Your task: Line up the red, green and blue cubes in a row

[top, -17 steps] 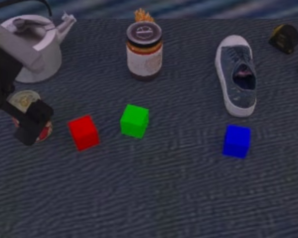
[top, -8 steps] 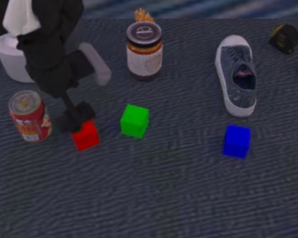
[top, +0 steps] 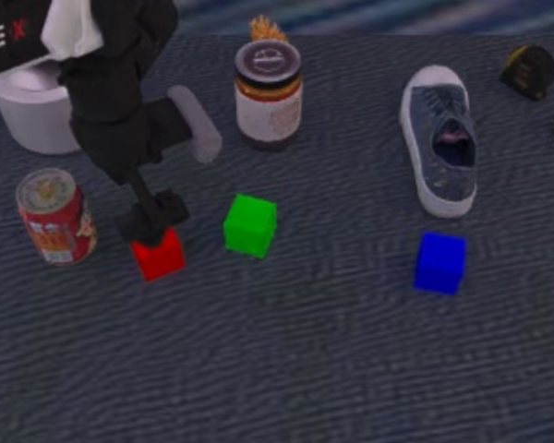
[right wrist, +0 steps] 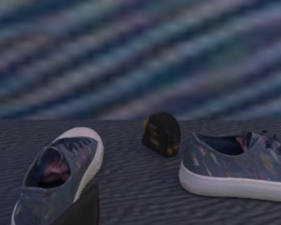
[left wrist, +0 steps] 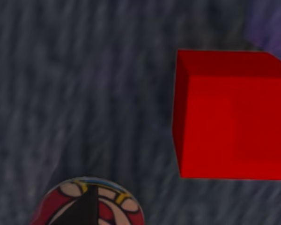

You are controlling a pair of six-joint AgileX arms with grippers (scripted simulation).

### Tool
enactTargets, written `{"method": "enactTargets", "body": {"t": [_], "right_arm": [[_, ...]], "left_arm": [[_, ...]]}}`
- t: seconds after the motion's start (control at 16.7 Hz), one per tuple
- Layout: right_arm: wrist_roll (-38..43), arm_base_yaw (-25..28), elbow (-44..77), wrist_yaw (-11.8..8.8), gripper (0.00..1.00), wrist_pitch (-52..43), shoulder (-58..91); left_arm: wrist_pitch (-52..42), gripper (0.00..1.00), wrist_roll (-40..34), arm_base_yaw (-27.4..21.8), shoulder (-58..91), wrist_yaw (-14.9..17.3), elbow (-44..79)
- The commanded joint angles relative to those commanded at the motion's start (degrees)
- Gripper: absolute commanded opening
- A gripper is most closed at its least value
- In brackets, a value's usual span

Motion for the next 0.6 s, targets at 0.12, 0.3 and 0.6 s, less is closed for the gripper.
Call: {"method": "enactTargets", "body": {"t": [0.12, 0.3, 0.6], "right_arm": [[0.0, 0.0, 0.0, 0.0, 1.0, 0.0, 0.0], [0.0, 0.0, 0.0, 0.0, 1.0, 0.0, 0.0], [0.0, 0.0, 0.0, 0.0, 1.0, 0.0, 0.0]], "left_arm": [[0.31, 1.0, -0.04, 0.28, -0.09, 0.0, -0.32], [4.28, 1.0, 0.1, 0.11, 1.34, 0.01, -3.09], [15.94, 1.0, 0.15, 0.11, 5.55, 0.05, -9.98]]}}
